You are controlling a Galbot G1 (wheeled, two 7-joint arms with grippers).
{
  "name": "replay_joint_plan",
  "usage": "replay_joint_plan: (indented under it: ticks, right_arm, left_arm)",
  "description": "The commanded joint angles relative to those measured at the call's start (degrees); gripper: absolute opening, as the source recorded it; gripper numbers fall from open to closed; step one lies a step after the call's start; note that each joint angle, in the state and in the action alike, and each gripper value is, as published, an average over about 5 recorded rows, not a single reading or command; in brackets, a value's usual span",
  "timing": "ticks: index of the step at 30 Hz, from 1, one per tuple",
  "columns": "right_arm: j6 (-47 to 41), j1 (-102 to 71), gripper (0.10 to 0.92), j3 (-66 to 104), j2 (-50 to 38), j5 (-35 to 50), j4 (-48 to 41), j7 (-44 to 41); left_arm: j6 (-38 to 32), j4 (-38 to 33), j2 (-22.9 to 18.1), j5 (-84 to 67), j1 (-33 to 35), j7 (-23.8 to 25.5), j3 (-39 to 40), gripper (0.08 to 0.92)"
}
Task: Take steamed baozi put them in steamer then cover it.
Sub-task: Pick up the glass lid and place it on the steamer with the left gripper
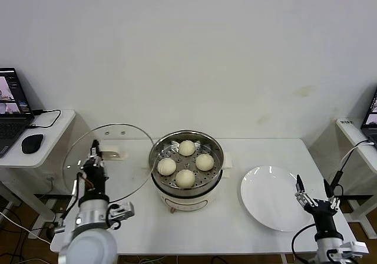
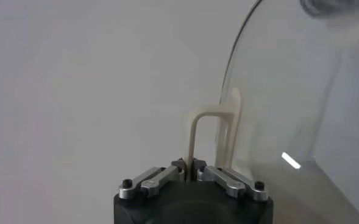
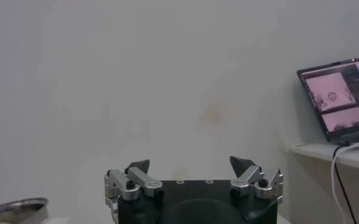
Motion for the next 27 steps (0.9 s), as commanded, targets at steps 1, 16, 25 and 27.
replay_joint_plan:
  ticks: [1,16,25,27]
  right_arm:
    - [-0.33,-0.28,0.823,0.85,2.57,-3.37,0.64,0.32]
    - [-0.03,-0.15,0.823,3.35,6.13,-5.15,0.65,0.36]
    - [-0.41,0.79,0.823,3.66,6.45,-5.36,0.03,0.43]
    - [-0.47,0.98,0.823,3.66,6.48,-5.39,-0.11,0.43]
  left_arm:
    - [2.4,7.59,-1.61,2.6,-7.56,0.6,12.05,0.144]
    - [3.81,19.53,-8.51,3.57,-19.69,3.6,21.39,0.144]
    - [4.52,25.77,-11.39,3.58,-25.2,3.44,24.38,0.144]
    - [4.71,27.57,-11.6,3.53,-25.85,2.93,24.72,0.144]
